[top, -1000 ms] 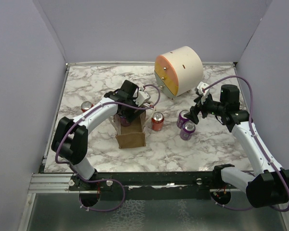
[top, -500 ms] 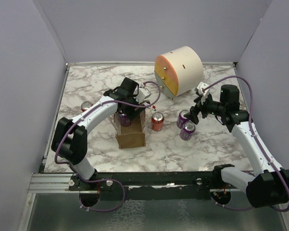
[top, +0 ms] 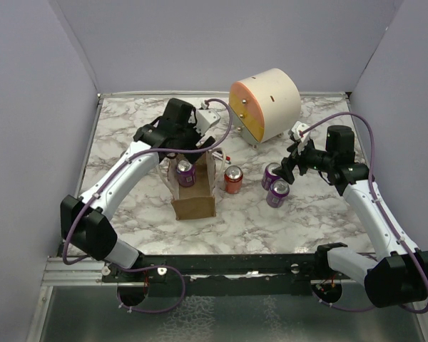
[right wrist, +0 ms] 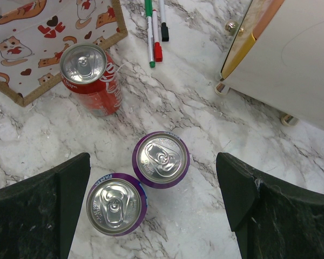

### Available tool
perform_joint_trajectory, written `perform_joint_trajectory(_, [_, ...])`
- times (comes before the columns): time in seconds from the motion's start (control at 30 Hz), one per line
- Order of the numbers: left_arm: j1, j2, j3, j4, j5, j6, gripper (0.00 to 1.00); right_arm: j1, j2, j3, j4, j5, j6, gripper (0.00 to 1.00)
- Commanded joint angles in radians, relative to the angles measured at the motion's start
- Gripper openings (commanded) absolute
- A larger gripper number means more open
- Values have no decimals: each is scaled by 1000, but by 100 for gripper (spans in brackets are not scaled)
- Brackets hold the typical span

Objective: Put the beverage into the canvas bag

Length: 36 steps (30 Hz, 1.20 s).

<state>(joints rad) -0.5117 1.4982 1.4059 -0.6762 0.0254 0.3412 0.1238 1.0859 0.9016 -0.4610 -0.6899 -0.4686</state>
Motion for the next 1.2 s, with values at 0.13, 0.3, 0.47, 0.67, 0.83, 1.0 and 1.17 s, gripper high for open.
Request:
perform_joint_trajectory(0.13, [117,-124,62,-25,77,-40,89,5,2,-7,28,12,-7,99])
perform_joint_trajectory(0.3, [271,-187,67,-27,141,-79,89,5,5,-7,30,10,-5,99])
perform_joint_trajectory(0.47, [377,-238,37,-19,179,-107,90,5,7,-3,28,0,0,99])
perform_joint_trajectory(0.67, [524,-266,-27,-2,234,-160,93,5,-4,-6,28,2,-2,99])
perform_joint_trajectory(0.83, [606,-248,-89,6,233,-171,96,5,-12,-4,28,5,-2,99])
perform_joint_trajectory(1.0, [662,-164,-105,-10,233,-138,96,5,-15,-4,27,9,-5,99])
perform_joint_trajectory(1.17, [711,-74,-130,-12,279,-107,96,5,-15,-6,25,12,-6,99])
